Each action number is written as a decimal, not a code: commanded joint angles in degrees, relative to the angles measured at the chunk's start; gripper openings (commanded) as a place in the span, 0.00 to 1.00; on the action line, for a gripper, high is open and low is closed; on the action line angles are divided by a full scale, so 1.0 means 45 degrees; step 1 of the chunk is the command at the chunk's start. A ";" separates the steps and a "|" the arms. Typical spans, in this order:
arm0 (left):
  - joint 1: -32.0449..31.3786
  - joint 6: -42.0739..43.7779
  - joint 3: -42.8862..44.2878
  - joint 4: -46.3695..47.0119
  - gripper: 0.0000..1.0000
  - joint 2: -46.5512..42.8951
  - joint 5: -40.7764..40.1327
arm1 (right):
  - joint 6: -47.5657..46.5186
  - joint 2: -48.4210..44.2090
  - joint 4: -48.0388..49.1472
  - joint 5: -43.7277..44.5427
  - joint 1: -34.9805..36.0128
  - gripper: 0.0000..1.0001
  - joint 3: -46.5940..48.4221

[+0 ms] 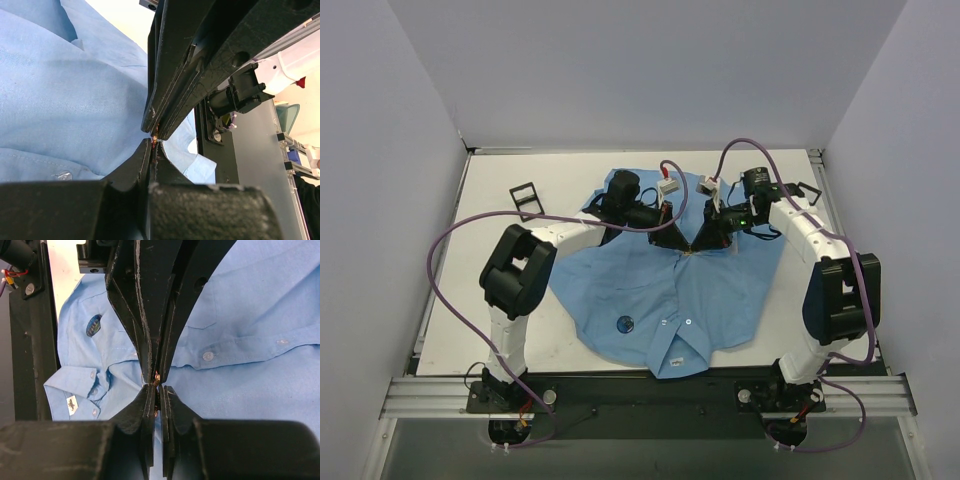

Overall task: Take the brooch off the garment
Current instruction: Remove the brooch from the clothes.

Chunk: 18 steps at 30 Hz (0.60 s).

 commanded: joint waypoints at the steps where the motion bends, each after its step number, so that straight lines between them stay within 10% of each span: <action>1: -0.0034 0.0019 0.0536 0.0450 0.09 -0.0442 0.0540 | -0.0526 -0.0138 -0.0076 0.0064 0.0103 0.00 0.0256; 6: 0.0220 0.1736 0.1044 -0.1892 0.43 -0.0832 -0.0744 | -0.0157 -0.0314 -0.0018 0.0980 0.0200 0.00 0.0372; 18: -0.0658 0.4492 0.0518 -0.5313 0.54 -0.1711 -0.4944 | 0.2790 -0.0666 0.2110 0.3716 0.0689 0.00 0.0022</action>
